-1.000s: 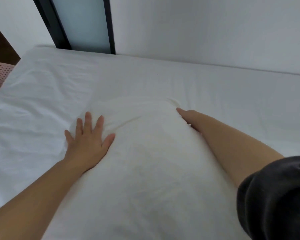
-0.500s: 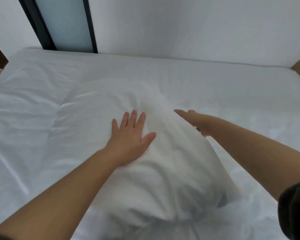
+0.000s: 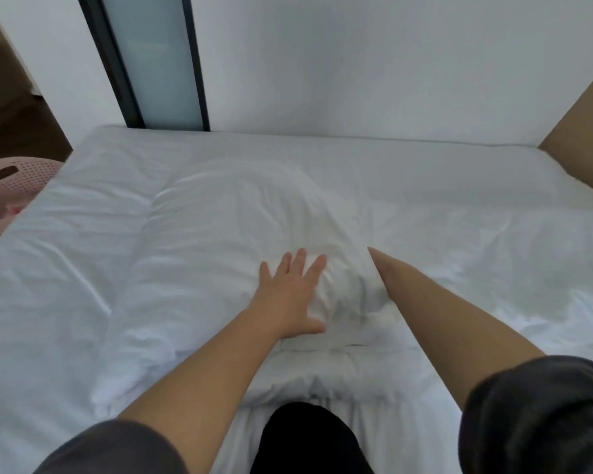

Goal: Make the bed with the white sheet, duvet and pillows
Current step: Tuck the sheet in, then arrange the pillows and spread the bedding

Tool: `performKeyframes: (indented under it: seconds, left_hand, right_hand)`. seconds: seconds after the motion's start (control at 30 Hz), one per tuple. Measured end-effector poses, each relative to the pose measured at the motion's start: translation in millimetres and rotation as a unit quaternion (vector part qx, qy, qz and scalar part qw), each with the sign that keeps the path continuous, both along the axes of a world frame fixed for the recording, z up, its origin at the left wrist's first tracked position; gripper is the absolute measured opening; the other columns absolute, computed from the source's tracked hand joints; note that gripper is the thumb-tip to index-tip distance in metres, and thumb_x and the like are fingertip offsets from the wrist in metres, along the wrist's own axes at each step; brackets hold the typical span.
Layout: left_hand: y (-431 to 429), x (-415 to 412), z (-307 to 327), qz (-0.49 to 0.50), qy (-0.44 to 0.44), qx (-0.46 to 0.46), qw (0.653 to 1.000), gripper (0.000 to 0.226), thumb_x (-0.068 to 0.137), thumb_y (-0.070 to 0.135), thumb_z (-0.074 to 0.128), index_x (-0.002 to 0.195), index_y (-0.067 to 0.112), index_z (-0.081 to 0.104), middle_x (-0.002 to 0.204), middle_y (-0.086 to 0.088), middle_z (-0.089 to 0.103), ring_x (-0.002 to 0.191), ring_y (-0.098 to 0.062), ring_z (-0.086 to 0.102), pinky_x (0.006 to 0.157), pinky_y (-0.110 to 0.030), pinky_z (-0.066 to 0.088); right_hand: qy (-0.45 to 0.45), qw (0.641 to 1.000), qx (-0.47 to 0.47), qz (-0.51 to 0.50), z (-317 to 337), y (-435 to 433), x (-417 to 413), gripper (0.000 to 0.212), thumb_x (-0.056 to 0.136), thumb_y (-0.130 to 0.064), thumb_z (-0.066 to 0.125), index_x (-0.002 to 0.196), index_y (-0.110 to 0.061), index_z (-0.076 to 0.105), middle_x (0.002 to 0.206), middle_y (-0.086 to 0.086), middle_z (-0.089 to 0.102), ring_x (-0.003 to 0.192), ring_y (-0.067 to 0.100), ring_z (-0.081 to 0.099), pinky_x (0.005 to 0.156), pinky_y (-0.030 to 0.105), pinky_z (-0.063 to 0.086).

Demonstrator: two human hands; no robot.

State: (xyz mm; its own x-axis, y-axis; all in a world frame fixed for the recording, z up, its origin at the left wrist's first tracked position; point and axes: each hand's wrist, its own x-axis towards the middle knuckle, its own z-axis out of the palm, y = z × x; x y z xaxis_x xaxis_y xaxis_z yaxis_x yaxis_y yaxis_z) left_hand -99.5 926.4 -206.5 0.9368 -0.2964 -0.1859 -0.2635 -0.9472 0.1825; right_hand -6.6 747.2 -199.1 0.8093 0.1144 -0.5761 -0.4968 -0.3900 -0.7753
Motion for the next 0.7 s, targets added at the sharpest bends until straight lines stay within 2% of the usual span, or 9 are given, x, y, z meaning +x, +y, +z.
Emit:
performKeyframes:
  seconds: [0.07, 0.13, 0.2, 0.23, 0.3, 0.33, 0.43, 0.57, 0.7]
  left_hand:
    - [1.9, -0.8, -1.2, 0.041, -0.031, 0.006, 0.999, 0.120, 0.074, 0.060, 0.068, 0.151, 0.028, -0.018, 0.161, -0.008, -0.003, 0.148, -0.029, 0.006, 0.114, -0.056, 0.017]
    - [5.4, 2.4, 3.8, 0.102, -0.071, -0.060, 0.990, 0.109, 0.077, 0.054, 0.068, 0.153, 0.026, -0.005, 0.154, -0.012, 0.024, 0.138, -0.030, 0.032, 0.107, -0.048, 0.034]
    - [16.4, 7.2, 16.2, 0.182, -0.129, -0.196, 0.955, 0.077, 0.084, 0.044, 0.063, 0.147, 0.025, 0.024, 0.130, -0.010, 0.053, 0.114, -0.032, 0.055, 0.087, -0.039, 0.047]
    - [24.6, 9.8, 25.3, 0.218, -0.155, -0.240, 0.933, 0.059, 0.087, 0.038, 0.060, 0.139, 0.023, 0.036, 0.117, -0.010, 0.061, 0.104, -0.034, 0.060, 0.078, -0.036, 0.047]
    - [43.9, 14.9, 42.9, 0.268, -0.181, -0.278, 0.905, 0.038, 0.091, 0.032, 0.055, 0.127, 0.020, 0.046, 0.102, -0.012, 0.065, 0.092, -0.036, 0.062, 0.070, -0.034, 0.046]
    - [54.3, 16.1, 50.1, 0.285, -0.187, -0.298, 0.891, 0.034, 0.092, 0.033, 0.054, 0.123, 0.020, 0.048, 0.098, -0.012, 0.065, 0.089, -0.036, 0.062, 0.071, -0.037, 0.048]
    - [82.5, 14.3, 65.1, 0.314, -0.198, -0.364, 0.854, 0.028, 0.091, 0.034, 0.053, 0.117, 0.021, 0.052, 0.097, -0.008, 0.065, 0.089, -0.032, 0.062, 0.078, -0.045, 0.053]
    - [115.0, 6.4, 66.8, 0.330, -0.189, -0.409, 0.829, 0.029, 0.090, 0.028, 0.053, 0.119, 0.022, 0.052, 0.103, -0.002, 0.064, 0.094, -0.027, 0.061, 0.082, -0.044, 0.052]
    - [120.3, 3.5, 61.3, 0.303, -0.175, -0.392, 0.851, 0.019, 0.089, 0.026, 0.051, 0.108, 0.023, 0.050, 0.092, -0.003, 0.063, 0.084, -0.027, 0.060, 0.074, -0.043, 0.052]
  right_hand:
    - [0.032, 0.989, 0.131, -0.060, 10.0, 9.8, 2.8, 0.027, 0.101, -0.027, 0.042, 0.091, -0.011, 0.061, 0.086, 0.009, 0.060, 0.079, 0.026, 0.059, 0.071, 0.033, 0.048]
    - [0.058, 0.967, 0.233, -0.082, 22.5, 20.2, 12.4, 0.036, 0.099, -0.046, 0.040, 0.095, -0.019, 0.063, 0.090, 0.007, 0.060, 0.078, 0.024, 0.060, 0.069, 0.030, 0.050]
    - [0.065, 0.952, 0.291, -0.061, 35.2, 31.1, 16.6, 0.057, 0.092, -0.068, 0.036, 0.116, -0.024, 0.064, 0.115, 0.008, 0.064, 0.102, 0.027, 0.061, 0.091, 0.042, 0.047]
    - [0.064, 0.951, 0.302, -0.032, 42.1, 39.1, 18.7, 0.068, 0.089, -0.075, 0.032, 0.130, -0.027, 0.058, 0.131, 0.004, 0.059, 0.119, 0.028, 0.054, 0.103, 0.053, 0.035]
    - [0.020, 0.958, 0.285, -0.019, 54.7, 61.2, 16.7, 0.075, 0.087, -0.080, 0.027, 0.142, -0.032, 0.046, 0.147, -0.003, 0.044, 0.138, 0.028, 0.035, 0.110, 0.068, 0.008]
    - [-0.009, 0.965, 0.259, -0.048, 59.5, 72.9, 14.0, 0.070, 0.088, -0.078, 0.030, 0.139, -0.035, 0.048, 0.151, -0.004, 0.039, 0.142, 0.028, 0.028, 0.110, 0.069, 0.004]
    - [-0.079, 0.962, 0.144, -0.220, 41.3, 96.4, 20.0, 0.050, 0.095, -0.067, 0.035, 0.119, -0.033, 0.062, 0.142, 0.002, 0.042, 0.132, 0.028, 0.036, 0.111, 0.058, 0.020]
    - [-0.012, 0.948, -0.047, -0.313, -17.9, 97.3, 22.5, 0.076, 0.092, -0.061, 0.044, 0.151, -0.016, 0.027, 0.153, 0.014, 0.031, 0.138, 0.035, 0.033, 0.114, 0.048, 0.027]
    - [0.006, 0.923, 0.026, -0.385, -53.1, 82.0, 5.3, 0.077, 0.087, -0.047, 0.062, 0.148, -0.012, 0.032, 0.150, 0.013, 0.040, 0.134, 0.034, 0.043, 0.109, 0.047, 0.039]
